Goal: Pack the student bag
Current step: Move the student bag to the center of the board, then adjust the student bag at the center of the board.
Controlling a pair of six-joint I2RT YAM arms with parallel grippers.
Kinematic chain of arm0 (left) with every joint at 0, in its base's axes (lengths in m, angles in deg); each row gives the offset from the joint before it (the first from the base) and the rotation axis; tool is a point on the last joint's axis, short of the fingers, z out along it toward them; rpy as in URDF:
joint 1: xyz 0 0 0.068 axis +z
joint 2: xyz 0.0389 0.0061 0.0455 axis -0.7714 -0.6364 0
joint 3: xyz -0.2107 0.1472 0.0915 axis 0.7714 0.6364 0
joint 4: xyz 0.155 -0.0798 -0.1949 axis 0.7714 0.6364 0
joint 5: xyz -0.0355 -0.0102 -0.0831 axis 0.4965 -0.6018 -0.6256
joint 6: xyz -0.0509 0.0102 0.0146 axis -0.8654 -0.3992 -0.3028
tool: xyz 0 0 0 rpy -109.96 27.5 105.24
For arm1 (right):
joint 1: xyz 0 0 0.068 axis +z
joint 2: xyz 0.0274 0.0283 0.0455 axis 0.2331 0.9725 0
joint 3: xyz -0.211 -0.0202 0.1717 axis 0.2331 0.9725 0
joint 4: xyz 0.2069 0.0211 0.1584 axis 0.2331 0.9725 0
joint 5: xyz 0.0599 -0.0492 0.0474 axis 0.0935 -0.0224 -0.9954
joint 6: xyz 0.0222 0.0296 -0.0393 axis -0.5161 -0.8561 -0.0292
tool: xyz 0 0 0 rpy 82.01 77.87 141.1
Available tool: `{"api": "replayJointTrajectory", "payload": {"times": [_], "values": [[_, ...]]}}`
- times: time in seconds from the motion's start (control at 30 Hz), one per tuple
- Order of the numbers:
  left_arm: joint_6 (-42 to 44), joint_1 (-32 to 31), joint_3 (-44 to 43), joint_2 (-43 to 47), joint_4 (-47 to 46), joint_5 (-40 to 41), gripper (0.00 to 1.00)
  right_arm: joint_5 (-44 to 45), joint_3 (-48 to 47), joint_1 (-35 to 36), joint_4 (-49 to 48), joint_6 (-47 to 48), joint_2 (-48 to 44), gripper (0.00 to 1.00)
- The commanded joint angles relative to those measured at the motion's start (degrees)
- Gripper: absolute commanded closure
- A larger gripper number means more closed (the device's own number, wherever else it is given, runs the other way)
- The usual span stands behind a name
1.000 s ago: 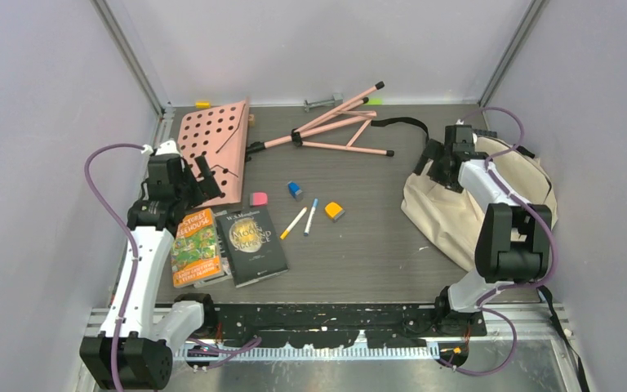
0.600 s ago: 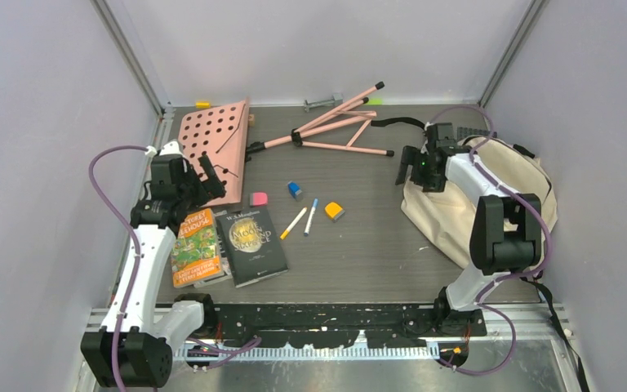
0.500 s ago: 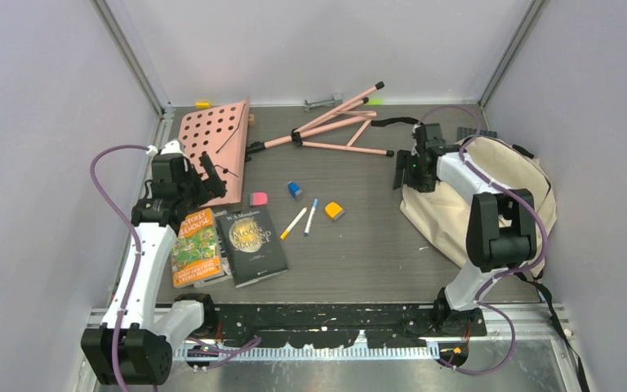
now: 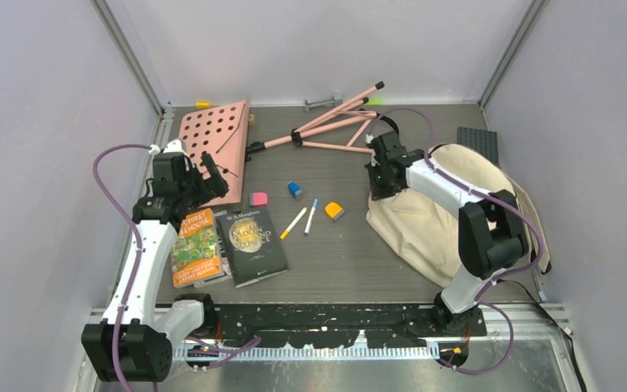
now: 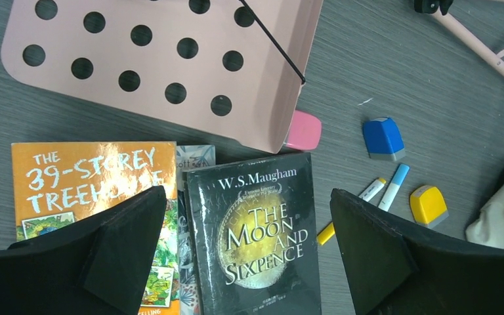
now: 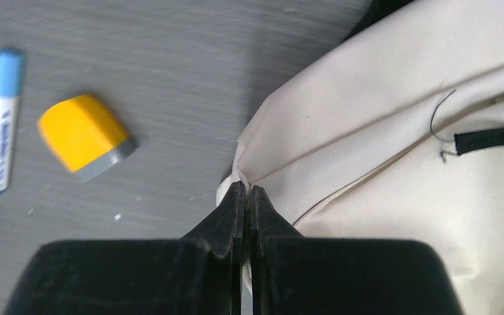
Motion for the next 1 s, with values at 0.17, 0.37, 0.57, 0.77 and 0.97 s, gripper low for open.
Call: {"api": "replayJointTrajectory", "payload": {"times": [0.17,0.37,0.57,0.77,0.97], "values": [[1.42,-0.14,0.89,1.6,-1.71,-3.92,0.0,-3.39,-0.13,12.82,1.26,-1.11,-7.35,0.98],[1.62,-0.14,2.79,4.02,-1.69,-6.06,0.01,7.39,-1.14,13.75,1.68,-5.78,-12.47,0.44],[1.55,-0.14,3.99,5.13,-2.91,-10.21,0.02,18.98,-3.63,11.04,4.11,-8.25,-15.57,0.09],[-0.27,-1.73,3.19,4.41,-4.08,-12.49,0.06,20.67,-3.43,-0.96,6.3,-5.36,-18.44,0.02],[-11.82,-10.72,-0.01,-0.12,-5.72,-10.28,0.07,20.87,-1.95,-14.35,3.1,-0.57,-18.93,0.0]]}}
